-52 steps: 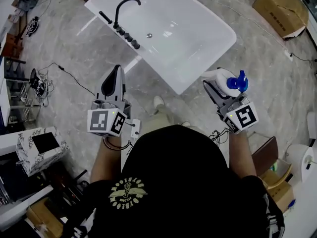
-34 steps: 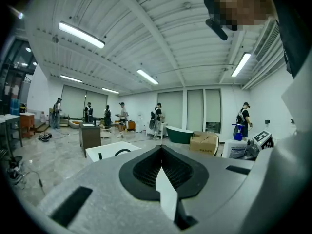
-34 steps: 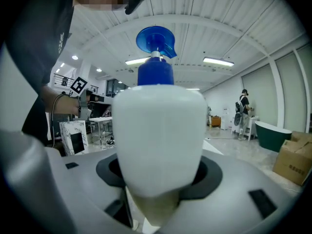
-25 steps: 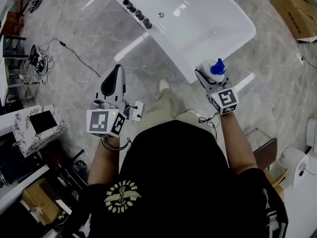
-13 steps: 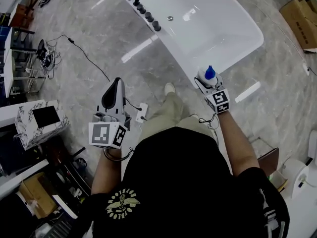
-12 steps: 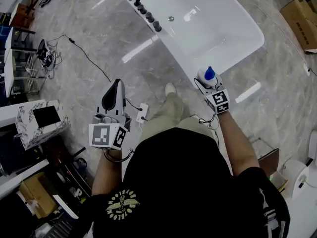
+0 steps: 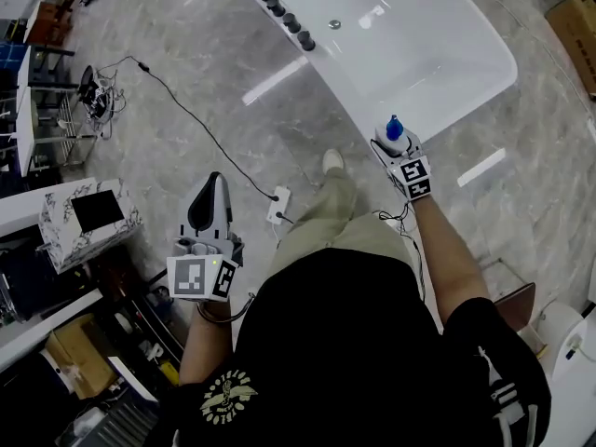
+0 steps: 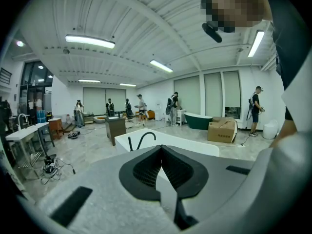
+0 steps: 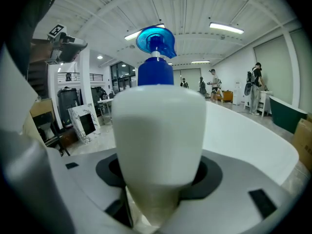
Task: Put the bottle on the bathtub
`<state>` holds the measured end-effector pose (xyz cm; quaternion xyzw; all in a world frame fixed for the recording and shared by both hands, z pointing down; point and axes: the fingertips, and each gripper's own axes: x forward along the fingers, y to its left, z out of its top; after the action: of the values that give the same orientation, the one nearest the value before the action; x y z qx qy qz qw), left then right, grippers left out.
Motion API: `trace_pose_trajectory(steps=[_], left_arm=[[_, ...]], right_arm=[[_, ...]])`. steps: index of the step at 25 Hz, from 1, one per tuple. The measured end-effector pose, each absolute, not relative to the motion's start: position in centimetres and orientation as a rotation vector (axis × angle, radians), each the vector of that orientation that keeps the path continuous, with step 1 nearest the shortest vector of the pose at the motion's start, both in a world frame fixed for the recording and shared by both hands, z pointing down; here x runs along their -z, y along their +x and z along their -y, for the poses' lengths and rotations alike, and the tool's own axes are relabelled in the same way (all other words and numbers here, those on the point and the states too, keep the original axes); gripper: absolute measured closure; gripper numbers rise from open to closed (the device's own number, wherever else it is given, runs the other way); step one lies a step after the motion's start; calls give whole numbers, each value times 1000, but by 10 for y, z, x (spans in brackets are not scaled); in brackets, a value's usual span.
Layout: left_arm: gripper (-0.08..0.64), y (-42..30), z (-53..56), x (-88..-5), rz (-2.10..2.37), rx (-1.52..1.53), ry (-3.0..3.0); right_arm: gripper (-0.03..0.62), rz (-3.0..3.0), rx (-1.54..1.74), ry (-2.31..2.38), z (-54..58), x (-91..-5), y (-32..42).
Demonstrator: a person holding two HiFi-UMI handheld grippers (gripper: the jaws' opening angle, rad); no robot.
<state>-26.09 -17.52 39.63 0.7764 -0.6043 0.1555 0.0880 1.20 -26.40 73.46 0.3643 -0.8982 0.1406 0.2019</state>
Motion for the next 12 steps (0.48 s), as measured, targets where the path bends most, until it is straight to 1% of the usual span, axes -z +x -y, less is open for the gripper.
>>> trace_pose_trajectory(steps=[4,12], left_arm=[[552,-259,172,-407,1774,-484,2299],[552,-230,179,-422,1710,-510,2344]], right_arm=[[328,2491,-408,1014,275,-752,9],[328,2486,-416,963,287,-780,7]])
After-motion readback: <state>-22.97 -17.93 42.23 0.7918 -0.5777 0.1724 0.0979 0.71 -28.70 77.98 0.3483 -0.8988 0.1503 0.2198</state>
